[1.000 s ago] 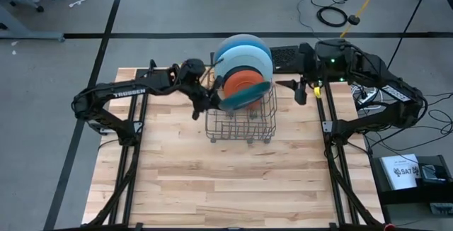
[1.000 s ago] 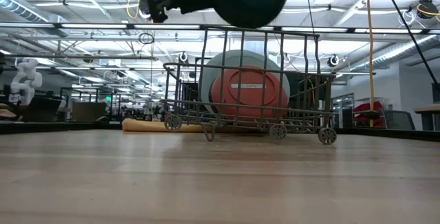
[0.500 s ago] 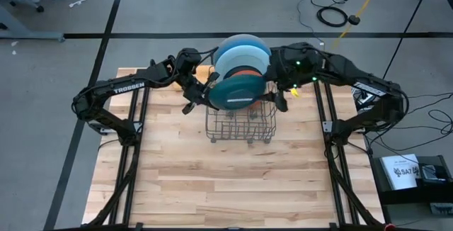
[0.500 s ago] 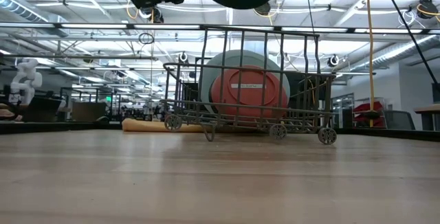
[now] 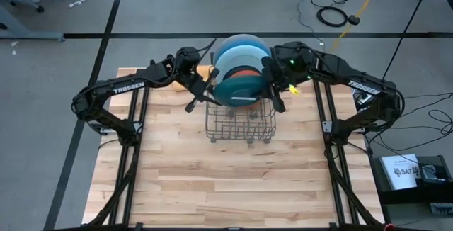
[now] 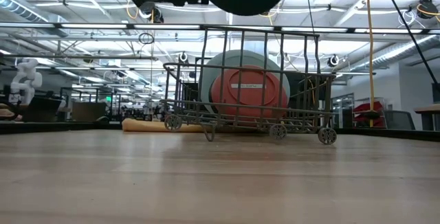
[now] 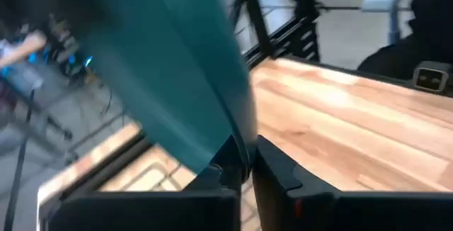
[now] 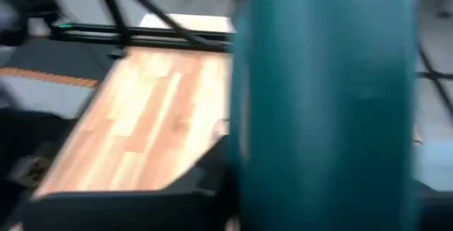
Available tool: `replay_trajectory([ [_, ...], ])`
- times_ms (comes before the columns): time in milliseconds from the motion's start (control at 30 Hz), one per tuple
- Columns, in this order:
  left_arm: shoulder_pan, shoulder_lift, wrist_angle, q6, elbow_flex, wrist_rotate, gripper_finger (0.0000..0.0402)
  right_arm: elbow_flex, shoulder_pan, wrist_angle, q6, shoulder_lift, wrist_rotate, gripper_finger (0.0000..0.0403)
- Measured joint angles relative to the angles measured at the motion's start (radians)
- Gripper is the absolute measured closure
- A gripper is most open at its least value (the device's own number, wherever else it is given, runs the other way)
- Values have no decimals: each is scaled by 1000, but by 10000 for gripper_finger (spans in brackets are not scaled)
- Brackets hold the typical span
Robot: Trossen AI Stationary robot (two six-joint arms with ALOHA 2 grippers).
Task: Sort dishes
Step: Put the green plate into the dish rack
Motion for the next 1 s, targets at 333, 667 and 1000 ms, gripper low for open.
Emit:
replay_trajectory([
  [333,49,-10,-36,-137,1,-159,254,-1,1,-72,-27,-24,5,376],
  [667,142,-61,-88,-107,1,-263,238,0,-46,-197,-56,-9,22,376],
  [1000,146,-61,-120,-137,0,-240,238,-1,-181,-261,-147,218,-199,377],
])
